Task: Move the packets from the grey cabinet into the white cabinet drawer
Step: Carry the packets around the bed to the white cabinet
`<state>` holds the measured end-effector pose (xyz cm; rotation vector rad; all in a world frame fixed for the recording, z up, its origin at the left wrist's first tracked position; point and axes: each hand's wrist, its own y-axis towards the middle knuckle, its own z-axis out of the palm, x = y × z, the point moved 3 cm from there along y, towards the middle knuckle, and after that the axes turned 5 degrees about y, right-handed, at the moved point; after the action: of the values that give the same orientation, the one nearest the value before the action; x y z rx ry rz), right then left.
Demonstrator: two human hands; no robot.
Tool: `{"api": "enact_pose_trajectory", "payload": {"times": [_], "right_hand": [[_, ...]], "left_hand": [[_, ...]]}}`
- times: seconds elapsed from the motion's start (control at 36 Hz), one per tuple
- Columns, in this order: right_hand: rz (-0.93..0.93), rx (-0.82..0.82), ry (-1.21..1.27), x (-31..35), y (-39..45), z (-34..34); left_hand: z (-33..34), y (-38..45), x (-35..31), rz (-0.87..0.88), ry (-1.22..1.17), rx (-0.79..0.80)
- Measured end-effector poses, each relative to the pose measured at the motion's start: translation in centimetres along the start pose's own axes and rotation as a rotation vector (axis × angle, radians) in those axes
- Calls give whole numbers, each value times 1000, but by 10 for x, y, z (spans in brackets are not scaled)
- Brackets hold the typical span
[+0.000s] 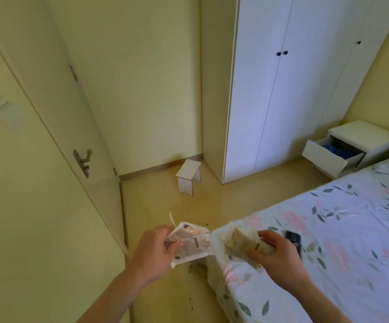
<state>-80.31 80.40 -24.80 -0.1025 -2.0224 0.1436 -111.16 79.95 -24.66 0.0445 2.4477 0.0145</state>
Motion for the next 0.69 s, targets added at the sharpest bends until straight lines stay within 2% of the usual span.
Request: {"api": "enact_pose_trajectory", "payload": {"times": [0.08, 0.22, 0.39, 0.58, 0.69], "right_hand": [[30, -44, 17, 9, 26, 7], [105, -141, 54, 14, 78, 14], [143, -215, 74, 10, 172, 21], [169, -216, 163, 17, 299, 37], [174, -204, 165, 34, 367, 40]], "left_hand": [[-15, 46, 10, 32, 68, 18], [-25, 128, 21, 111, 52, 82], [-19, 237, 37, 182, 71, 150], [-23, 362, 50, 195, 151, 218], [-36, 432, 50, 195, 160, 201]]}}
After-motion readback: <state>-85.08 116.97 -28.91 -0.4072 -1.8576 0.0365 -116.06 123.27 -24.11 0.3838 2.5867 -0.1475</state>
